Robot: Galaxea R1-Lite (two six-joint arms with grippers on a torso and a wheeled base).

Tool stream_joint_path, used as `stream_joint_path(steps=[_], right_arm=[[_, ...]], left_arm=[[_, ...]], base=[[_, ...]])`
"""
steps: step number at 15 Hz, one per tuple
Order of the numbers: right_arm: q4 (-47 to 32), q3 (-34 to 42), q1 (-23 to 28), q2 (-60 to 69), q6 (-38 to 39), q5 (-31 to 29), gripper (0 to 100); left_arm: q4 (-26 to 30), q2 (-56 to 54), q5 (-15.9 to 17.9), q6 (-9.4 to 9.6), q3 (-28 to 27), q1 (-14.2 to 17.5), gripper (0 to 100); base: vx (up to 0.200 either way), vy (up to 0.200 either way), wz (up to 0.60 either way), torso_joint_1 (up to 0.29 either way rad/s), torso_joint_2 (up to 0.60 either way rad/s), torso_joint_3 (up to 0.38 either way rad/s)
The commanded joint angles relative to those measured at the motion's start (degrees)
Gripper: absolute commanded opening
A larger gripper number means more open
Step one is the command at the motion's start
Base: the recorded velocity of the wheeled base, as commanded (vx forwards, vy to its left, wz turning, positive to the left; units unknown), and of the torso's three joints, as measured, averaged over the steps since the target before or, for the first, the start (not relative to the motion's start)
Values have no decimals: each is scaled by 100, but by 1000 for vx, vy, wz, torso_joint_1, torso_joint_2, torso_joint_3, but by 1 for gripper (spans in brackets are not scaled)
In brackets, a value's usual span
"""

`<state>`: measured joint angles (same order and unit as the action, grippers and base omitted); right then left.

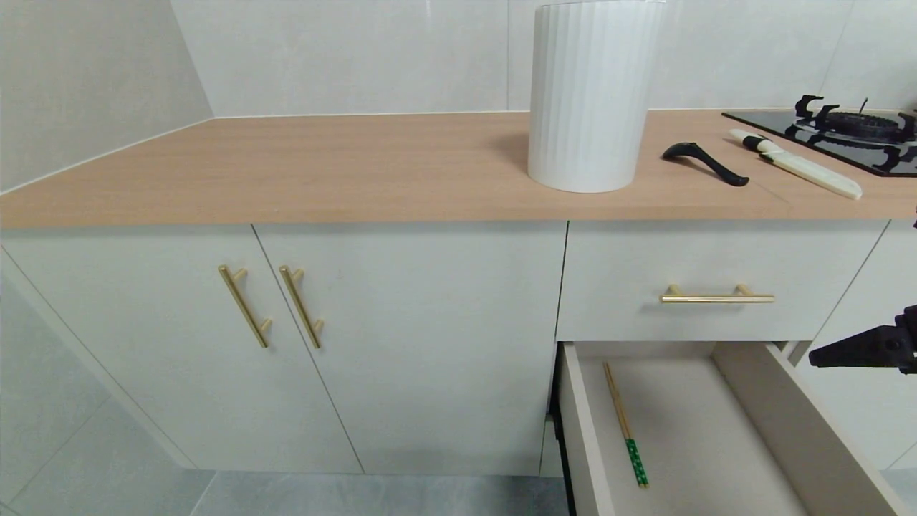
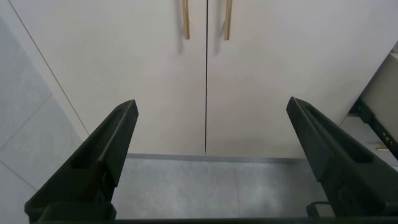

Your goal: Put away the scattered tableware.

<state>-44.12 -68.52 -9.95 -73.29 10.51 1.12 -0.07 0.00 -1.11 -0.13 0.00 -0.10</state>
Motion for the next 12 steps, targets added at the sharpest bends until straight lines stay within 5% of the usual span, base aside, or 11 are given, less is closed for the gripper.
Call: stream_joint_path(steps=[1, 12], right_arm=[[44, 50, -7, -1, -5, 2, 100], [219, 261, -7, 78, -269, -7, 100]], left_arm=[[-1, 9, -3, -4, 0, 1, 100], [-1, 9, -3, -4, 0, 1, 100]], base=[[0, 0, 0, 76, -305, -266], [0, 0, 0, 140, -444, -307]])
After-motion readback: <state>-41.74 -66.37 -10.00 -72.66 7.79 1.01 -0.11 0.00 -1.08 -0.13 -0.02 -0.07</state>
